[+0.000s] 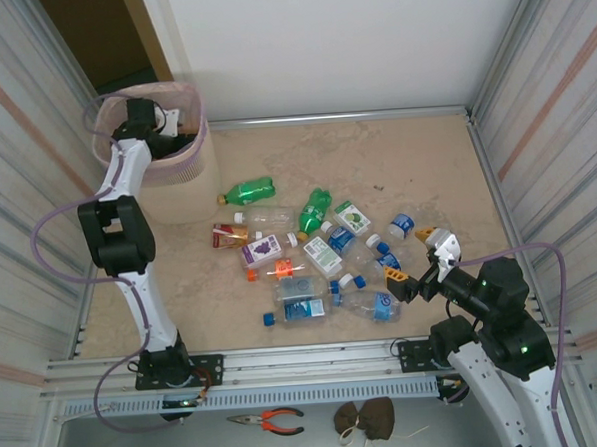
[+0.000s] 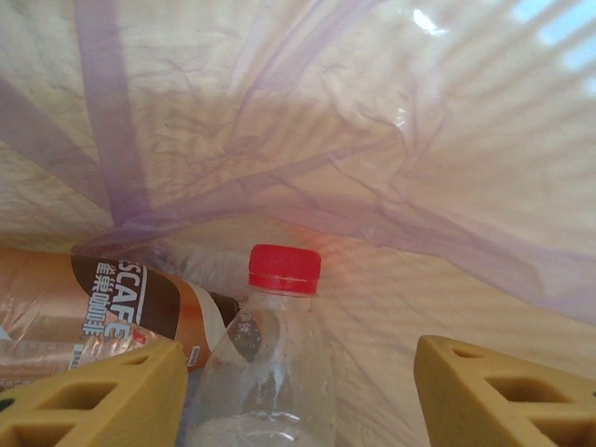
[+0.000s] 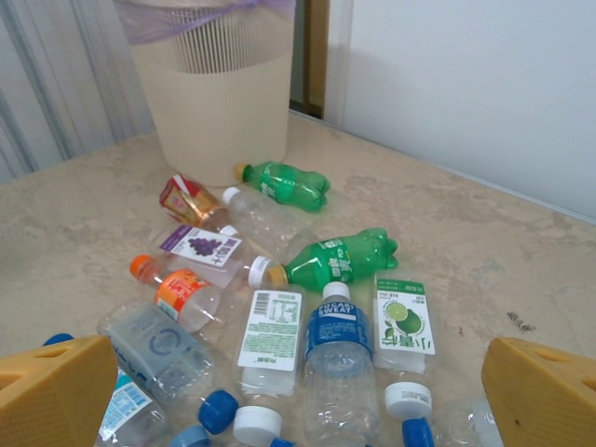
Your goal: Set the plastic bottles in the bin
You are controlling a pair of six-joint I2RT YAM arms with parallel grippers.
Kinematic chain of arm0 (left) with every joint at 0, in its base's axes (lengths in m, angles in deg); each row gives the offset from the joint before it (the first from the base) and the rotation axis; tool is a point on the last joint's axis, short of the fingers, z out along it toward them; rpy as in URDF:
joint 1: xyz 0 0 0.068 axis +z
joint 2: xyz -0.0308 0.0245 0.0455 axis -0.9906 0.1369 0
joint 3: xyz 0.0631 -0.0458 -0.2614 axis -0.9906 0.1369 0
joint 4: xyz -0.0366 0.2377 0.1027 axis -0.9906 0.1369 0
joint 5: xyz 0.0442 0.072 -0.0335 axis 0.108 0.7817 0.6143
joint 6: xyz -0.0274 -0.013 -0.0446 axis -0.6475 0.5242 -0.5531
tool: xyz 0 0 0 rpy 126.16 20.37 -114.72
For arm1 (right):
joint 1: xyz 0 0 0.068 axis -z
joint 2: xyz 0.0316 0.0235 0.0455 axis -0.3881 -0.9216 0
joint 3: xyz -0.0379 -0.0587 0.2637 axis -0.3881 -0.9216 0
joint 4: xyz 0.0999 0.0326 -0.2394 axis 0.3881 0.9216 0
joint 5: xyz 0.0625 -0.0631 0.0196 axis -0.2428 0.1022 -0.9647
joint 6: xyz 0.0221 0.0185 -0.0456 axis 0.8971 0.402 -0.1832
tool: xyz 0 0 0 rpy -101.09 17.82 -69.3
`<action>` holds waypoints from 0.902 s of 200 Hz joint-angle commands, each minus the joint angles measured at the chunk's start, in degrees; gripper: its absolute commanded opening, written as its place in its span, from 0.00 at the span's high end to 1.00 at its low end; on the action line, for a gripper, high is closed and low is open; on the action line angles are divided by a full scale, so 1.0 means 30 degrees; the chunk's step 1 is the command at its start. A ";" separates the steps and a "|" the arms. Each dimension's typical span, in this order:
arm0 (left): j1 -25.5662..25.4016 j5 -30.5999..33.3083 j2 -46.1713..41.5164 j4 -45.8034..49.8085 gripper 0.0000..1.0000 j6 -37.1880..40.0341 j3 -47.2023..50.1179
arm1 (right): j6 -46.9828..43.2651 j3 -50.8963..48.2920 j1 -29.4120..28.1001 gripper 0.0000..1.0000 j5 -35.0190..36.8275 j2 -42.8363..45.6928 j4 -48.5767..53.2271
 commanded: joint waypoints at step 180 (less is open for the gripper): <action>-0.0032 -0.2851 -0.6378 0.3890 0.27 -0.0930 -0.3697 | -0.0081 0.0192 -0.0161 0.01 0.0562 0.0133 -0.0030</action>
